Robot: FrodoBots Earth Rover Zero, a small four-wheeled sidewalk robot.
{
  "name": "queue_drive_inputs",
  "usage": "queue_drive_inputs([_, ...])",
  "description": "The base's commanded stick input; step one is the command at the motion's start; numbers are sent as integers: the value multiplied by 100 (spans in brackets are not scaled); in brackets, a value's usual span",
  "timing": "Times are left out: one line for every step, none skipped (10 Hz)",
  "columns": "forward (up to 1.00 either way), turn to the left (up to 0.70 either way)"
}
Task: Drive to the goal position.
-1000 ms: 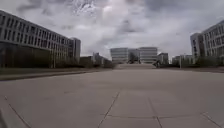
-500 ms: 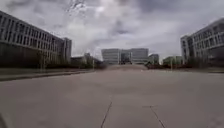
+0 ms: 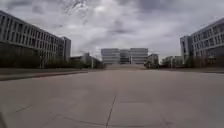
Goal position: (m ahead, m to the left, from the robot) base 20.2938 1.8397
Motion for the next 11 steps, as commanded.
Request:
queue_drive_inputs([100,0])
queue_drive_inputs([100,0])
queue_drive_inputs([100,0])
queue_drive_inputs([100,0])
queue_drive_inputs([100,0])
queue_drive_inputs([100,0])
queue_drive_inputs([100,0])
queue_drive_inputs([100,0])
queue_drive_inputs([100,0])
queue_drive_inputs([100,0])
queue_drive_inputs([100,0])
